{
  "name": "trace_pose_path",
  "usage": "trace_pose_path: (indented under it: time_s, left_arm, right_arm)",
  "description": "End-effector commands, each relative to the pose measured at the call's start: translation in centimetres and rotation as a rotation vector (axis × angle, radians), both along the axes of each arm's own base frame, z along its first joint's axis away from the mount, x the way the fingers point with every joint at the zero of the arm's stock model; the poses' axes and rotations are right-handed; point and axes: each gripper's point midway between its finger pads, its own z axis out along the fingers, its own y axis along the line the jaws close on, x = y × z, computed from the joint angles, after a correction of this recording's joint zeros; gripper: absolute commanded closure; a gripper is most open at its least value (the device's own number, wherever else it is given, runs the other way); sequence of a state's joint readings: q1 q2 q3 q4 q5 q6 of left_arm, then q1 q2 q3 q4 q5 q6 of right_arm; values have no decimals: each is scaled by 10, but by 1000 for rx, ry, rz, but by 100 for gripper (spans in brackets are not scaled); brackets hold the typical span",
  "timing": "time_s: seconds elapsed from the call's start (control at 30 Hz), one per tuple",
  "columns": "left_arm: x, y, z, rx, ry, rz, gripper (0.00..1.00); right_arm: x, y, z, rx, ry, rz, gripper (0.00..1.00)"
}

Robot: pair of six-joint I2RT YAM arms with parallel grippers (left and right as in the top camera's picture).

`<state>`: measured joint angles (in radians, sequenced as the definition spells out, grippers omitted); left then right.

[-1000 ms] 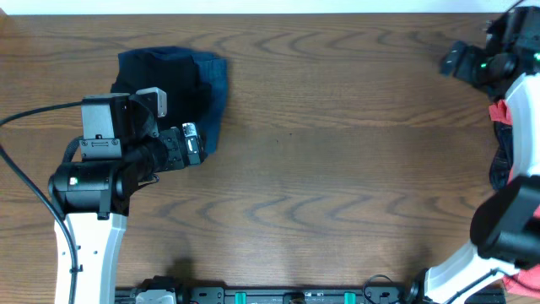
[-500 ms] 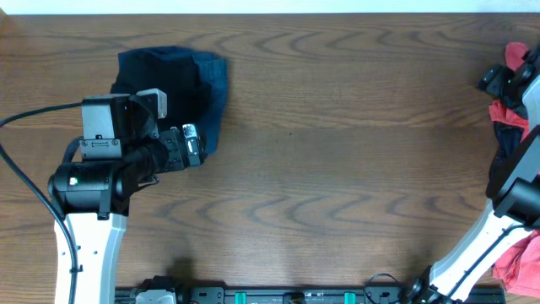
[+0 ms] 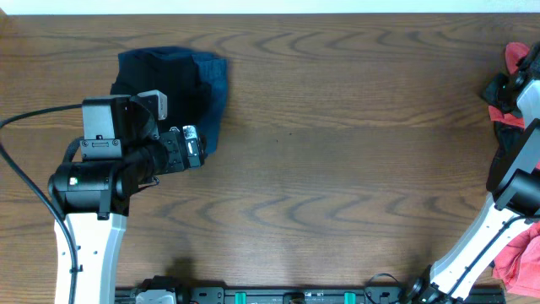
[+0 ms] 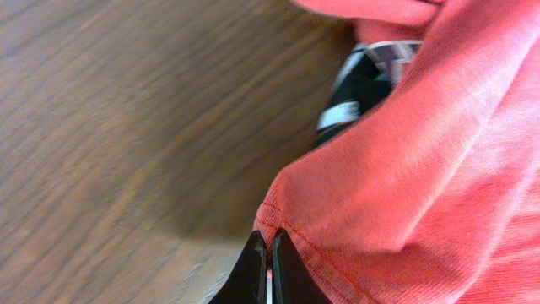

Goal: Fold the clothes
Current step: 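Grasp the red t-shirt with the right gripper and drag it leftward onto the table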

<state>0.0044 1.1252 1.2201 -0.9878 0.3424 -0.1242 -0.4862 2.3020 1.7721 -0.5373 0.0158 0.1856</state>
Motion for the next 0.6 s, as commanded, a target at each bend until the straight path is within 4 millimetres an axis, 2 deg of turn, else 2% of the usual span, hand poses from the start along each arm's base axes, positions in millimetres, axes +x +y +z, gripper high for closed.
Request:
trace_pose_path:
  time_s: [0.0, 0.13, 0.2, 0.3, 0.4, 0.5, 0.53, 0.57]
  left_arm:
    - [1, -3, 8, -14, -20, -11, 2]
    - [1, -4, 9, -15, -21, -10, 2]
    - [0, -4, 9, -16, -23, -8, 2]
    - [-1, -3, 13, -15, -38, -8, 2]
    - [-1, 0, 22, 3, -69, 4, 2]
    - [-2, 12, 37, 61, -126, 49, 2]
    - [-4, 18, 45, 85, -153, 70, 2]
    - [-5, 22, 53, 105, -181, 88, 2]
  right_arm:
    - [32, 38, 76, 18, -176, 169, 99]
    - [47, 104, 154, 61, -336, 360, 99]
    - [49, 148, 191, 79, -405, 457, 99]
    - [45, 207, 222, 89, -438, 565, 99]
    - [36, 278, 229, 126, -415, 692, 99]
    - [19, 356, 217, 184, -348, 829, 99]
    - [9, 389, 210, 204, -317, 891, 99]
    - [0, 412, 206, 217, -297, 937, 99]
